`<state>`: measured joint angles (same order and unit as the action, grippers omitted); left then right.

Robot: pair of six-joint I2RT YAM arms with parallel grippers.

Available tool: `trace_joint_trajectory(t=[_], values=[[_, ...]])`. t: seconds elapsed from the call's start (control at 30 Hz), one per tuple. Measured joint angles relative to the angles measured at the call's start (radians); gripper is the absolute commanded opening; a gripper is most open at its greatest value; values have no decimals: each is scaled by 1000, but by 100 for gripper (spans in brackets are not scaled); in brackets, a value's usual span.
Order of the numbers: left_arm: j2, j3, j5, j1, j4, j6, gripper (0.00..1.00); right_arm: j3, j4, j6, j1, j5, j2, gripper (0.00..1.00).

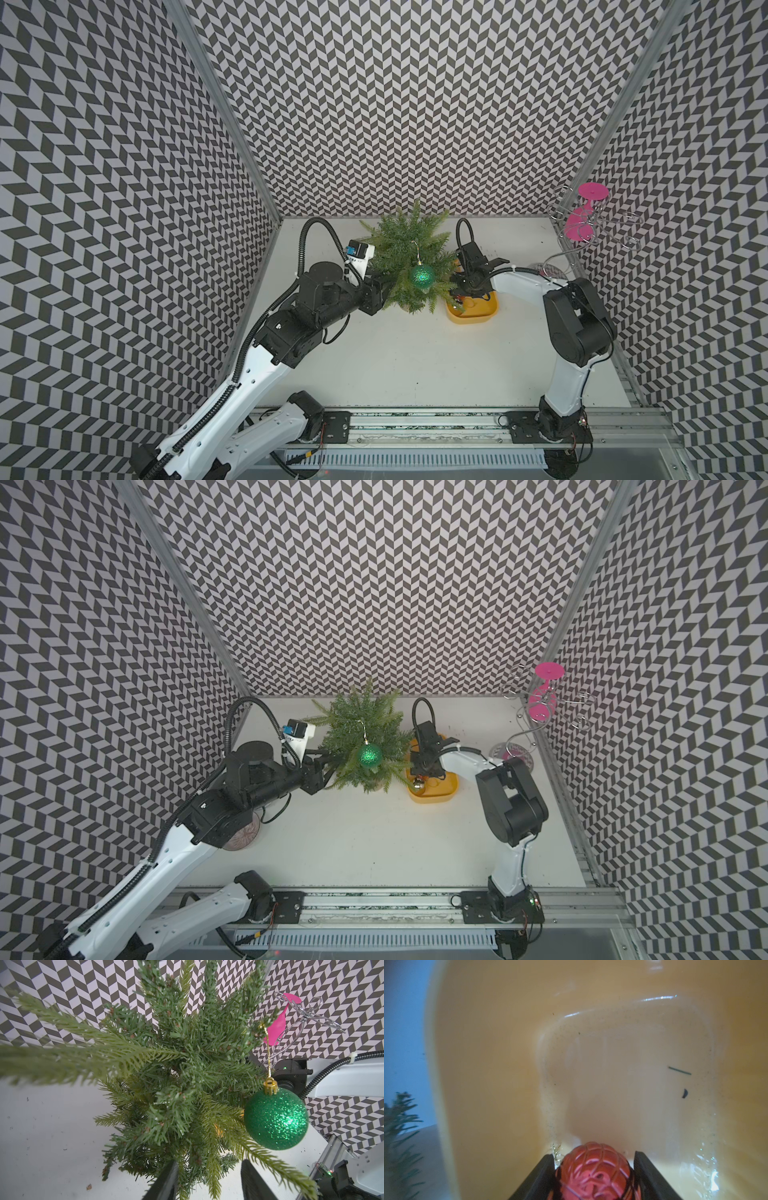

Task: Decorate the small christmas tree with ornaments
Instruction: Pick up an ornament from the container.

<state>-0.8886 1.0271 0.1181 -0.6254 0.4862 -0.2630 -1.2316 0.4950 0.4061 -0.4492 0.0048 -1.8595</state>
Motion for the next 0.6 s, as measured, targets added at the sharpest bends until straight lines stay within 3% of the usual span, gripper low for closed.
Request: trace_joint_trajectory(t=[0.6], values=[[-40,87,33,0,-29,0,52,27,9,21,103,-71,244,59]])
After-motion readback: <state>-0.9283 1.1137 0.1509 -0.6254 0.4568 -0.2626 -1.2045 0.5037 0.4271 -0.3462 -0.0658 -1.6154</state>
